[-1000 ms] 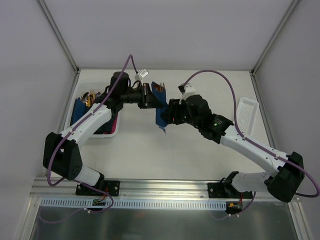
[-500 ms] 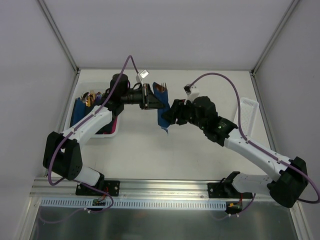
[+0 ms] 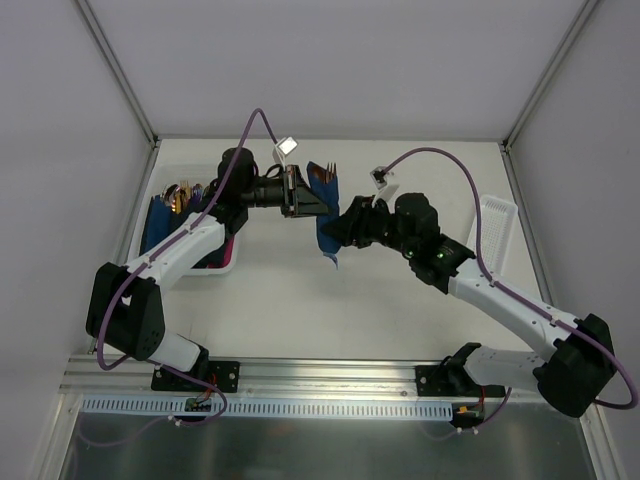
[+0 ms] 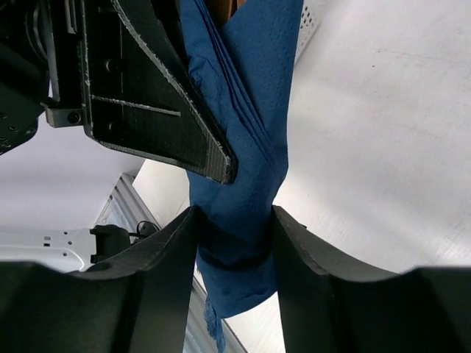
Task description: Place the utensils on the paper napkin and roll it up
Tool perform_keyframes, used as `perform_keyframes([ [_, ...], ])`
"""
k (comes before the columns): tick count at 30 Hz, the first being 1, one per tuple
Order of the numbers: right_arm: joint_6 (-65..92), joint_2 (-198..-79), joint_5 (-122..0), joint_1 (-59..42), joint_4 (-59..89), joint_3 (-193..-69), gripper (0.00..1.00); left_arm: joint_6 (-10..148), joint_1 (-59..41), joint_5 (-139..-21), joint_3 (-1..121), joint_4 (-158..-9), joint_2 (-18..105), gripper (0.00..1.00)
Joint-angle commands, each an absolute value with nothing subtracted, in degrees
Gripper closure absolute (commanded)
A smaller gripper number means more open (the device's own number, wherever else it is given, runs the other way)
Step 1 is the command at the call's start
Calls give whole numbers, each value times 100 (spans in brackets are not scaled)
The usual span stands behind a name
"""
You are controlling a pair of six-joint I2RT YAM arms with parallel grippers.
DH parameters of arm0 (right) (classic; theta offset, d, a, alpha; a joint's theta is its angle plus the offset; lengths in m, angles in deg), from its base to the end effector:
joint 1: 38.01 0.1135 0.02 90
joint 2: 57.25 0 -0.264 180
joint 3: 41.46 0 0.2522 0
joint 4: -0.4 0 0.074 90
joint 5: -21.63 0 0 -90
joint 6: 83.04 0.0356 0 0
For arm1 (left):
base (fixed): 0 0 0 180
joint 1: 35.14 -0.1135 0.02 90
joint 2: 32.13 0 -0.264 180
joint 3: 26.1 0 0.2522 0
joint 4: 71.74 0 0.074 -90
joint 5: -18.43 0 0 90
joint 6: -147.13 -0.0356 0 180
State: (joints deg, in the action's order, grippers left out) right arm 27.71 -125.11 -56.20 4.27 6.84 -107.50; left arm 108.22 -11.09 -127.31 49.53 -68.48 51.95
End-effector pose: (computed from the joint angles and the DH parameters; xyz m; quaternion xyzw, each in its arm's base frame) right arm 0.2023 0.1941 0.3344 -0.2086 0.7257 0.4084 0.5128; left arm 0.2947 -0.1638 0.3305 0.1539 0.7084 -0.6371 0.2620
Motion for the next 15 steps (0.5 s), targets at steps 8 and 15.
perform_keyframes([
  [8, 3104, -12466, -5070, 242, -43, -10532, 69, 11382, -957, -13203, 4857, -5756, 5102, 100],
  [15, 3350, -12449, -4684, 110, -710, -10251, 87, 11541, -913, -13335, 4761, -5456, 5085, 100],
])
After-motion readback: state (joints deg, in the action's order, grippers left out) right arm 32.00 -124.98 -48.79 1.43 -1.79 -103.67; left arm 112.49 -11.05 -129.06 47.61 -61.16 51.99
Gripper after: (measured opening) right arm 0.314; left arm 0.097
